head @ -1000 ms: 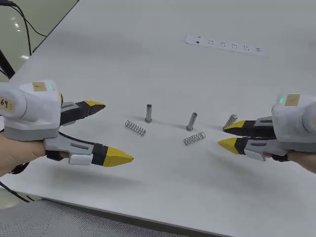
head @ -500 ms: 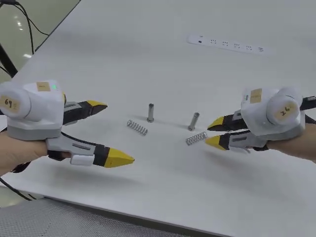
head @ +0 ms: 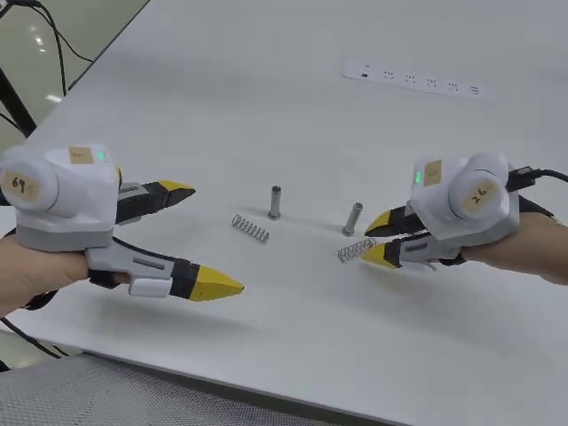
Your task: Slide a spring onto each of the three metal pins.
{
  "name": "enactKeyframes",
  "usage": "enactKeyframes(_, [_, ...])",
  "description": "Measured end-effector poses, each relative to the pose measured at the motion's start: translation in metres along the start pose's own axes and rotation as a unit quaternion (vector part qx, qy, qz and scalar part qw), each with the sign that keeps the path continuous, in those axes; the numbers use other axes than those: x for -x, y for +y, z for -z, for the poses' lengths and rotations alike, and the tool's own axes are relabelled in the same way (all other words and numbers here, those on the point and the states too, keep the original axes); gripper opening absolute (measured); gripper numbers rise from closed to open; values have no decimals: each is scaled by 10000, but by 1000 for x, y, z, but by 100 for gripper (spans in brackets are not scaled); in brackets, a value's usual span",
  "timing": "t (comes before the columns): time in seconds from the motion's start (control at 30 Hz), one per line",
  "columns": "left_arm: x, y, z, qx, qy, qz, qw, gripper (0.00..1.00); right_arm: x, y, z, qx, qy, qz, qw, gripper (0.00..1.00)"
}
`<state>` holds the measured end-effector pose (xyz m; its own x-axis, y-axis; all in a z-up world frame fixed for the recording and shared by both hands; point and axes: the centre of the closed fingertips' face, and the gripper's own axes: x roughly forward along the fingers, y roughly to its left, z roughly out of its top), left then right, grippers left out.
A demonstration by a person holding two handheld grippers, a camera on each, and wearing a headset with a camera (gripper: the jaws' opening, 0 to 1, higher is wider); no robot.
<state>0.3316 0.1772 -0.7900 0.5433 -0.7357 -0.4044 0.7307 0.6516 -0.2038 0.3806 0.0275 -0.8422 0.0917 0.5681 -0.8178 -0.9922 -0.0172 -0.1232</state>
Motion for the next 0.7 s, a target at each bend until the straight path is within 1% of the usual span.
enactKeyframes(0.27, [2, 2, 1, 7, 7, -26, 10000, 96, -5, 2, 3, -9, 79, -61, 9999, 15])
enactKeyframes(0.43, [3, 1, 2, 8, 17, -24, 10000, 96, -9, -2, 7, -31, 125, -78, 9999, 15])
enactKeyframes(0.7, [4, 2, 3, 27, 29, -36, 10000, 96, -10, -3, 13, -35, 218, -94, 9997, 14])
